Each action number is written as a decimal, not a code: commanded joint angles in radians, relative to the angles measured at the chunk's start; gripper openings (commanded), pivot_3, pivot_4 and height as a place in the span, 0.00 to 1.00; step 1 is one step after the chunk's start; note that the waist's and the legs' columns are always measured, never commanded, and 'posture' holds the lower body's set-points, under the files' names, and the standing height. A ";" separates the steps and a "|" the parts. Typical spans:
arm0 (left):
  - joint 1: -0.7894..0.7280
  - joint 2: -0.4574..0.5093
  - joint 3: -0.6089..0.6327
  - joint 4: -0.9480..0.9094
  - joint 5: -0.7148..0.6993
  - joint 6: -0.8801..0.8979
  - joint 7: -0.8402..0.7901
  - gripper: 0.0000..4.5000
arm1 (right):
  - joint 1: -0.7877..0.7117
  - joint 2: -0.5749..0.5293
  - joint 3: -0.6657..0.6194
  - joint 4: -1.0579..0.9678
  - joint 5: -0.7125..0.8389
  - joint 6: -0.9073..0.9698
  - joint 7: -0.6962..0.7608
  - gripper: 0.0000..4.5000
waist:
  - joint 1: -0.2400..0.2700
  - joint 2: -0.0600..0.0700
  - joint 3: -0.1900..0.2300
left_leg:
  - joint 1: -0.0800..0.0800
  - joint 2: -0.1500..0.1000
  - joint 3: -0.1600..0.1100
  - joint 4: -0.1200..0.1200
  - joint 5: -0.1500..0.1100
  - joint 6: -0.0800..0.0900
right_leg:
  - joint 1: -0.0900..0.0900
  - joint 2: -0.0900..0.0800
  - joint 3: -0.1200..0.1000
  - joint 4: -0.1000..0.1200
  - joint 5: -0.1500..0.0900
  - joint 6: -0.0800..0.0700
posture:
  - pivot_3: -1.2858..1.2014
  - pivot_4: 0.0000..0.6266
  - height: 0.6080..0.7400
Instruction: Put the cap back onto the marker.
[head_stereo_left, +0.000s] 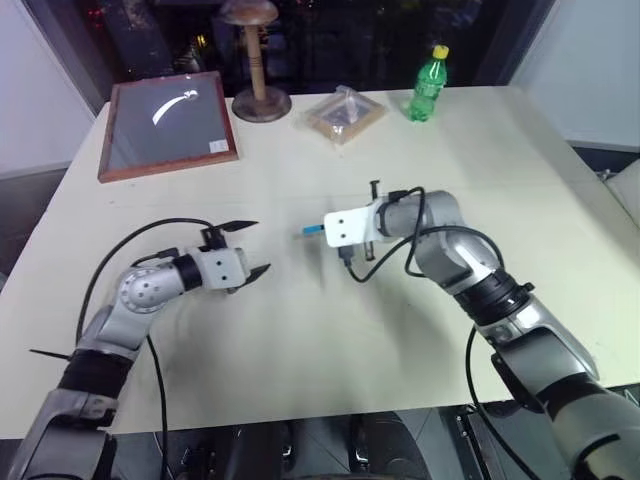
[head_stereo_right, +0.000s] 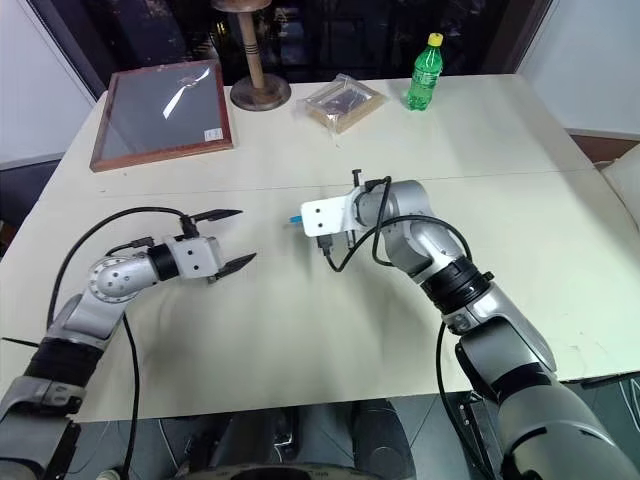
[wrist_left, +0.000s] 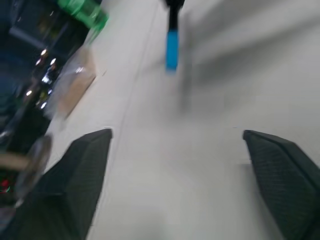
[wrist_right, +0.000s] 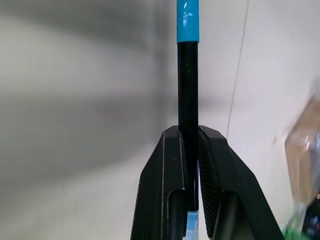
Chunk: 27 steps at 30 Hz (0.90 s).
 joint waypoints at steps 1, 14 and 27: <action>0.038 -0.021 0.068 -0.110 -0.079 0.121 0.035 0.99 | -0.034 -0.030 -0.080 0.013 0.058 0.011 0.000 0.00 | -0.001 0.000 0.000 | 0.000 0.000 0.000 0.000 0.000 0.000 | 0.000 0.000 0.000 0.000 0.000 0.000 | 0.52 0.24 1.00; 0.027 -0.162 0.085 -0.244 -0.255 0.510 0.050 0.99 | 0.067 -0.143 -0.322 -0.175 0.359 0.587 0.165 0.00 | 0.002 0.000 0.000 | 0.000 0.000 -0.001 0.000 0.000 0.000 | 0.001 0.000 0.000 0.000 0.000 0.000 | 0.52 0.24 1.00; -0.024 -0.198 0.048 -0.233 -0.282 0.577 0.001 0.99 | 0.165 -0.247 -0.382 -0.231 0.468 0.977 -0.009 0.00 | 0.003 0.000 0.000 | 0.000 0.000 -0.001 0.000 0.000 0.000 | 0.001 -0.001 0.001 0.000 0.000 0.000 | 0.52 0.24 1.00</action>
